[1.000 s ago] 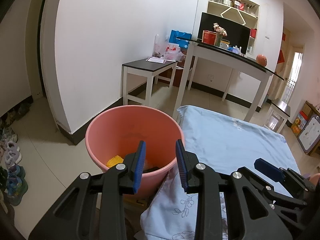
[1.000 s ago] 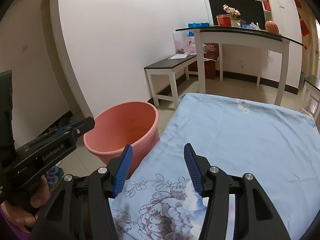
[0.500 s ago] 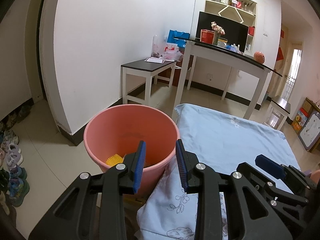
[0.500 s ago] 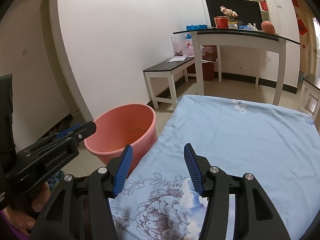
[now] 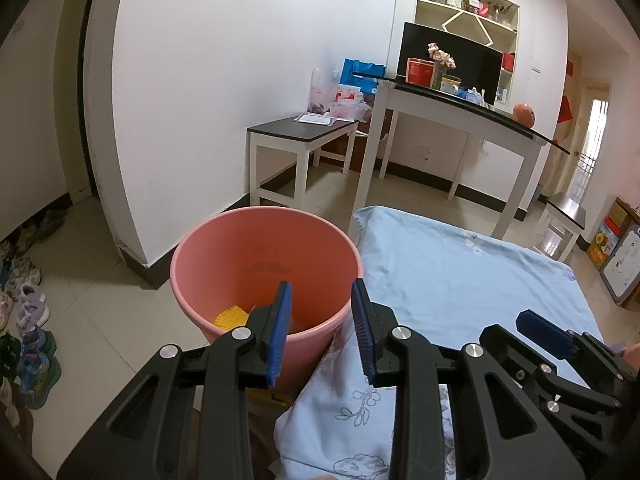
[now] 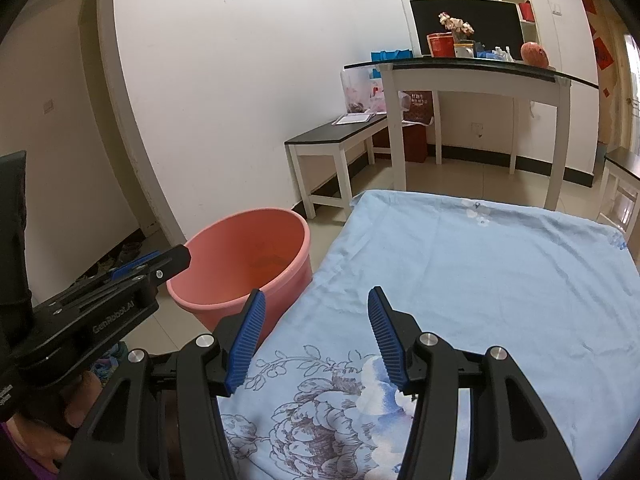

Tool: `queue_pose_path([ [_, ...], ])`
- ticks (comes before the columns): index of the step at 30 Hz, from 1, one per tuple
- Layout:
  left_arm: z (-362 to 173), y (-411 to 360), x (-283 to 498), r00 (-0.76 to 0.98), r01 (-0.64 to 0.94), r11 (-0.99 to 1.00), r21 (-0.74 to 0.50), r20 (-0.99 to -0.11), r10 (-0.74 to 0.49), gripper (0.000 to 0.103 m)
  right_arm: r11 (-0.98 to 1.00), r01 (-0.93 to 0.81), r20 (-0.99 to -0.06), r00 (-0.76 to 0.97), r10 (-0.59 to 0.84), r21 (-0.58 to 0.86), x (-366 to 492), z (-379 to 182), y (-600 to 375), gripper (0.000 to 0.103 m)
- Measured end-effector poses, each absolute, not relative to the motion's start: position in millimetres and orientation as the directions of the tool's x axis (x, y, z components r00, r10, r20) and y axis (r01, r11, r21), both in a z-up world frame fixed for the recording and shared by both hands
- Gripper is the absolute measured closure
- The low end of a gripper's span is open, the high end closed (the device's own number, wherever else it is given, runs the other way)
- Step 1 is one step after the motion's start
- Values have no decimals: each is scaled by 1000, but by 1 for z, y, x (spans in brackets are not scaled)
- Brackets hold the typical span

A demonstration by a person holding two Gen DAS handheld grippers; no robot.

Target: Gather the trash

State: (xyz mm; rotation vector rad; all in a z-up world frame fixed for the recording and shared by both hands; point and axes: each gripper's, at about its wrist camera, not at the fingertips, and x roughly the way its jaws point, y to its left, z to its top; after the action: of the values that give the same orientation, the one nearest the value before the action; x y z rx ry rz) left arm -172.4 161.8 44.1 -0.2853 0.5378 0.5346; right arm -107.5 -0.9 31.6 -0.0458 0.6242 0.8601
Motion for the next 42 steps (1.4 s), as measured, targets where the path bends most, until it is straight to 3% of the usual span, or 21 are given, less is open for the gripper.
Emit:
queue_pose_path([
  [42, 45, 155, -172, 732, -541, 834, -109, -550, 402, 72, 664, -727, -525, 503, 686, 172, -113, 30, 2, 49],
])
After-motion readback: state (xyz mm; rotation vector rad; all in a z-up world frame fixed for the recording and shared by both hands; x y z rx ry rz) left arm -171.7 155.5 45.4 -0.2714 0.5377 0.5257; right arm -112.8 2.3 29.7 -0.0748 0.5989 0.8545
